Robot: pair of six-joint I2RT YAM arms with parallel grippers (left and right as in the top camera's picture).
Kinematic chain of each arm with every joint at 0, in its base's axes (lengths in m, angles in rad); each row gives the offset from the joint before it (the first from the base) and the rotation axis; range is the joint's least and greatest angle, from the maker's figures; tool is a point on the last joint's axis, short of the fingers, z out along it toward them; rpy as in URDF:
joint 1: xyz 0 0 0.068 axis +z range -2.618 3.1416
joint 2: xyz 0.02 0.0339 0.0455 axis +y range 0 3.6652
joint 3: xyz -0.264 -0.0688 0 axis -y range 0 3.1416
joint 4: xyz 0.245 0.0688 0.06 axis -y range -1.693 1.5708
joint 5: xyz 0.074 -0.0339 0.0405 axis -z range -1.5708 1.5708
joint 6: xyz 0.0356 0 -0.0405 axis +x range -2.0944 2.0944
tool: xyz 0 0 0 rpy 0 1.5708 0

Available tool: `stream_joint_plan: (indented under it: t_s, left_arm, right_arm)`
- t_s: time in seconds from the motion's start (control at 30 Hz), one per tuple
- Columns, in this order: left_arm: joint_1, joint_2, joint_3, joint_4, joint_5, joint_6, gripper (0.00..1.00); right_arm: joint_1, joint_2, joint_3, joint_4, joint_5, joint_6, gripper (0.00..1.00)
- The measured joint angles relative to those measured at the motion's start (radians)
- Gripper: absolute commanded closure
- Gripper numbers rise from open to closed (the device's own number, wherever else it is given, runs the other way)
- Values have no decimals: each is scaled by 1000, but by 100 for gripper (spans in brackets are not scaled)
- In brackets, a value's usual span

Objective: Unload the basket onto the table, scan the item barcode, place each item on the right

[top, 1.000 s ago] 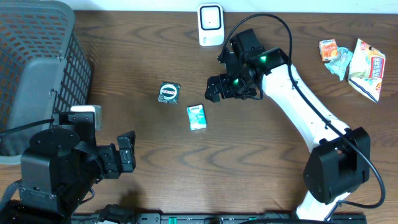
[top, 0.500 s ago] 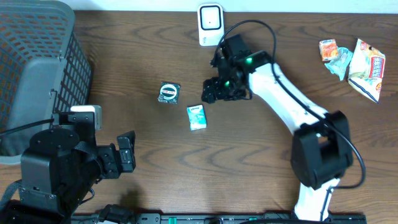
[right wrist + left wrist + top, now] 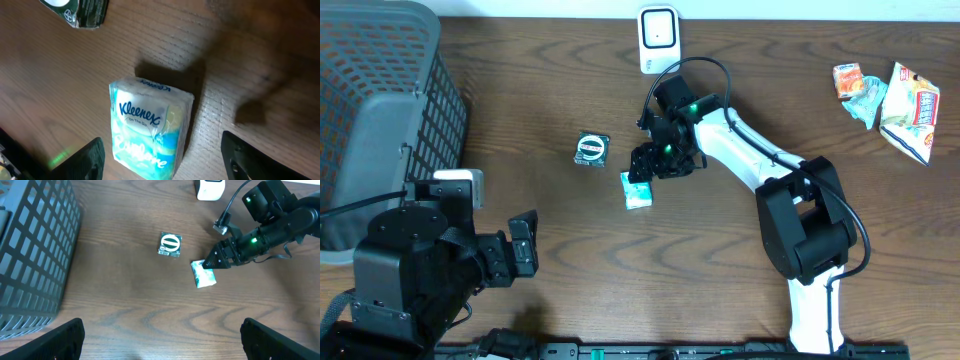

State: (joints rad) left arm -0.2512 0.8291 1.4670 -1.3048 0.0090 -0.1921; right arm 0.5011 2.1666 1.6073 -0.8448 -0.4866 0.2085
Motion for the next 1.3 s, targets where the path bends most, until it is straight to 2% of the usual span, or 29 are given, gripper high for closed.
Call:
stream_joint_plan:
  t_s: [0.1, 0.2, 0.27, 0.5, 0.7, 1.07, 1.17, 1.3]
  left_arm:
    - [0, 0, 0, 0, 0, 0, 2]
    - [0, 0, 0, 0, 0, 0, 2]
    - [0, 0, 0, 0, 0, 0, 2]
    - [0, 0, 0, 0, 0, 0, 2]
    - [0, 0, 0, 0, 0, 0, 2]
    - [0, 0, 0, 0, 0, 0, 2]
    - [0, 0, 0, 0, 0, 0, 2]
    - [0, 0, 0, 0, 0, 0, 2]
  right_arm:
    - [4, 11, 0, 6, -1, -2, 54]
    - [18, 31, 0, 14, -3, 10, 57]
    - [28, 42, 0, 17, 2, 11, 62]
    - [42, 47, 0, 21, 31, 32, 64]
    - [41, 38, -37, 74, 13, 48, 98]
    - [-6, 26, -48, 43, -58, 23, 99]
    - [-81, 25, -48, 42, -170, -31, 99]
    - [-231, 18, -48, 23, -412, -110, 99]
